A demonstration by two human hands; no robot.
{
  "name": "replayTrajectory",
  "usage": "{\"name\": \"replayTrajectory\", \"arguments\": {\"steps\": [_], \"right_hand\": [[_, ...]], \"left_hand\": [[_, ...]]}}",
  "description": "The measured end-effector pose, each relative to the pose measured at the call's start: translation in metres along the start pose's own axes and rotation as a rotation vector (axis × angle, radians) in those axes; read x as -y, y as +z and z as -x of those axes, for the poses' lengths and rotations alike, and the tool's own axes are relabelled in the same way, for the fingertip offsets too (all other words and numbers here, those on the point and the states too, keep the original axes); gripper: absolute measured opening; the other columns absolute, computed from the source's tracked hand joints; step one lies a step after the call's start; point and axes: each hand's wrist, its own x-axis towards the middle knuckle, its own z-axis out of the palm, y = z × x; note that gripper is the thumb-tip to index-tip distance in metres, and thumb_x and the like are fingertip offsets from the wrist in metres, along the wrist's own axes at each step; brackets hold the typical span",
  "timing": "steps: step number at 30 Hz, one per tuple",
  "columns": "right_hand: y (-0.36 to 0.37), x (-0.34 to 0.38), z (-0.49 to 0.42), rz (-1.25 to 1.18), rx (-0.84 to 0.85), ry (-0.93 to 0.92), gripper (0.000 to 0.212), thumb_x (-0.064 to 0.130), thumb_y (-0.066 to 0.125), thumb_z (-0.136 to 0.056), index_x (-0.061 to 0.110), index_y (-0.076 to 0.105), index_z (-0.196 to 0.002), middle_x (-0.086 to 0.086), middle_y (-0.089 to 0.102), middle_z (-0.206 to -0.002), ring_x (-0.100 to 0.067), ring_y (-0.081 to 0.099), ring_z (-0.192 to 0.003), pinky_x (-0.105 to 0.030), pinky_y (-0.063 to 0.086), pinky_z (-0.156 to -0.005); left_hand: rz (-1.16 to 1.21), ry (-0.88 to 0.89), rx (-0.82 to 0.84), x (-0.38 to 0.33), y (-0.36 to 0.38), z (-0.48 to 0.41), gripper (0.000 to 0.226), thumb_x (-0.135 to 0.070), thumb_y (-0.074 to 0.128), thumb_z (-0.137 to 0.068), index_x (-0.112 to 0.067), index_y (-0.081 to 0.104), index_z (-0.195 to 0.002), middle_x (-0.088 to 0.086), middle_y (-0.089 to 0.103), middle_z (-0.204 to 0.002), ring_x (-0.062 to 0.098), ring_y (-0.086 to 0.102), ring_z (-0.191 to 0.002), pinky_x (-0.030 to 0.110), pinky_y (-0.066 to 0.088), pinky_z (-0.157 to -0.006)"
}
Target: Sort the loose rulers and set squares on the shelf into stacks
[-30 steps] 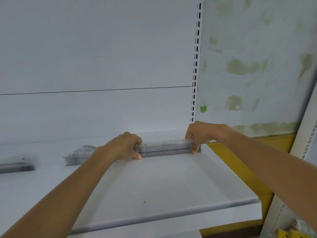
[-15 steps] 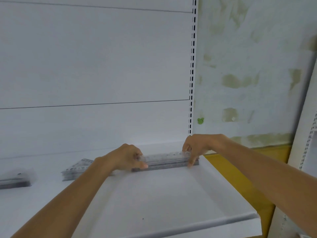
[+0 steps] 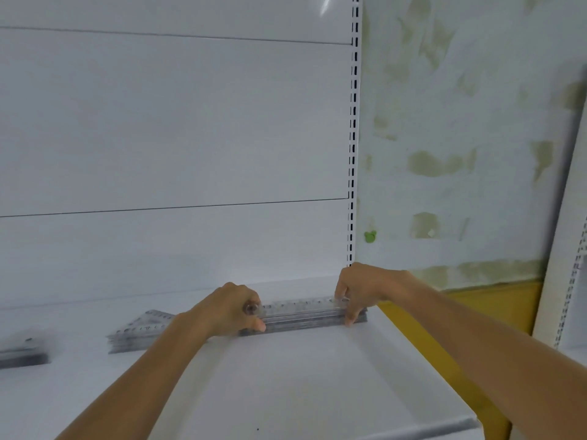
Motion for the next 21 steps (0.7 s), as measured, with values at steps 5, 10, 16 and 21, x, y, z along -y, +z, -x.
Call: {"name": "replayTrajectory", "arguments": {"steps": [5,10,16,21], "right_hand": [[0.001,-0.001,0.001,0.03,-0.005,0.028,0.064,0.034,0.082,-0.065,0.017,0.059,-0.123,0.0,0.061,-0.122,-0.018,0.056,-0.104,-0.031,0.048,-0.089],[-0.001,0.001,0.002,0.037,-0.017,0.062,0.068,0.031,0.08,-0.067,0.019,0.052,-0.128,-0.002,0.055,-0.126,-0.02,0.052,-0.112,-0.035,0.046,-0.094],[-0.002,0.013,0.003,0.128,0.06,0.076,0.094,0.029,0.079,-0.07,0.025,0.023,-0.145,0.0,0.042,-0.14,-0.023,0.044,-0.125,-0.038,0.042,-0.1],[0.003,0.018,-0.009,0.145,0.053,0.045,0.076,0.032,0.079,-0.069,0.021,0.043,-0.136,-0.001,0.045,-0.136,-0.023,0.048,-0.12,-0.036,0.044,-0.098]], "left_hand": [[-0.035,0.005,0.021,0.0,0.003,-0.001,0.033,-0.041,0.064,-0.08,-0.023,0.04,-0.066,-0.009,0.043,-0.069,0.012,0.043,-0.069,0.021,0.028,-0.056],[0.001,-0.022,0.107,-0.005,0.002,0.007,0.058,-0.052,0.062,-0.08,-0.024,0.041,-0.126,0.0,0.051,-0.124,0.015,0.051,-0.107,0.025,0.04,-0.087],[0.056,-0.065,0.087,-0.012,-0.001,0.012,0.078,-0.051,0.069,-0.074,-0.025,0.033,-0.138,0.002,0.045,-0.137,0.018,0.046,-0.121,0.031,0.038,-0.101],[0.022,-0.062,0.112,-0.01,0.001,0.011,0.053,-0.042,0.069,-0.077,-0.018,0.048,-0.12,0.004,0.055,-0.116,0.016,0.05,-0.091,0.025,0.039,-0.077]]}}
